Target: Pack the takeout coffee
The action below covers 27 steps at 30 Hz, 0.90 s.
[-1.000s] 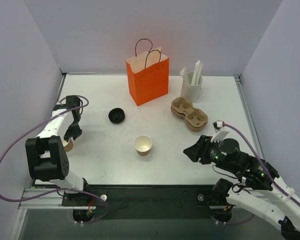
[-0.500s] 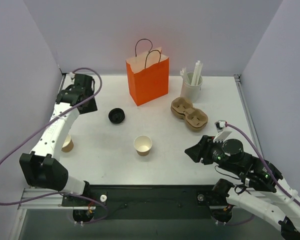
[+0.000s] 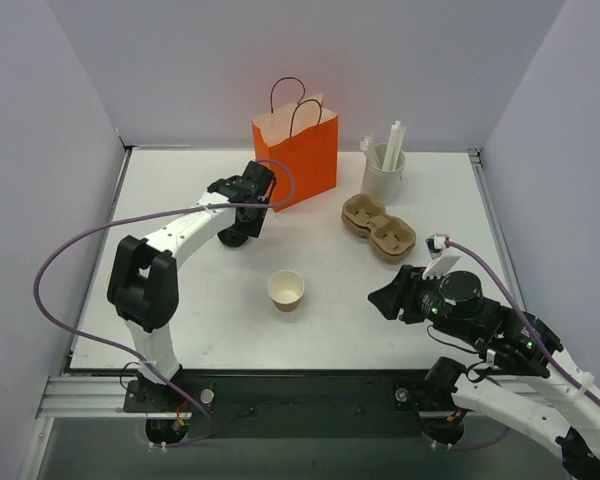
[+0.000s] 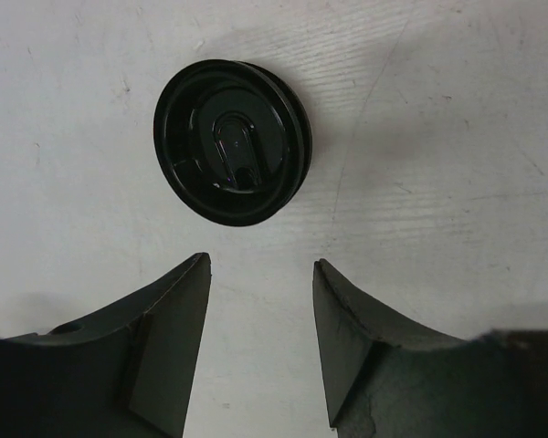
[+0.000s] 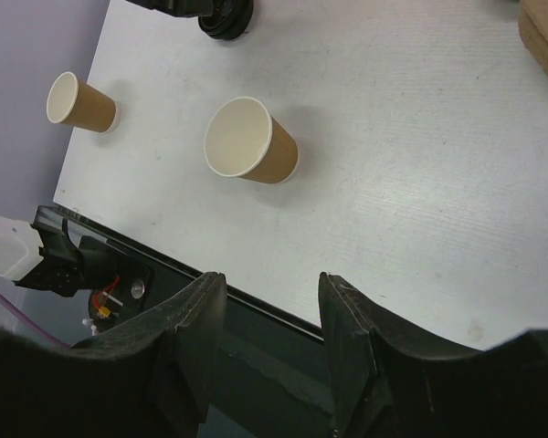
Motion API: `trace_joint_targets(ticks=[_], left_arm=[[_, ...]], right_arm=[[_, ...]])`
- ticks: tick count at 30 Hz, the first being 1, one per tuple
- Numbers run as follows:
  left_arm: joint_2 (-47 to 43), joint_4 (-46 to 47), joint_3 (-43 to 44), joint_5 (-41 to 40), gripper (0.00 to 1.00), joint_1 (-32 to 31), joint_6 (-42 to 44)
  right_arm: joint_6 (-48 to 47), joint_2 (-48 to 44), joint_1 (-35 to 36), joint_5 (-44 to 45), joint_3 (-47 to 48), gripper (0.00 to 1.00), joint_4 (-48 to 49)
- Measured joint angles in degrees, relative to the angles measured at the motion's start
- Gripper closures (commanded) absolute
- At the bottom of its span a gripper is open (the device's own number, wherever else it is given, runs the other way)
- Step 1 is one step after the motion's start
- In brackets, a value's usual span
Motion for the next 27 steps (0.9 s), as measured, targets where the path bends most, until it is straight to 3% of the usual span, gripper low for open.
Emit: trace_joint_targets(ticks=[13, 27], left_arm=[[7.6, 4.7, 3.4, -0.1, 0.42, 0.7, 2.9], [11.1, 8.2, 3.6, 4.3, 0.58, 3.7, 2.9]], right_arm=[[-1.2, 3.4, 0.1, 1.5, 0.1, 0.54, 0.1], [-1.9, 4.3, 0.2, 2.1, 0.1, 0.54, 0.7]])
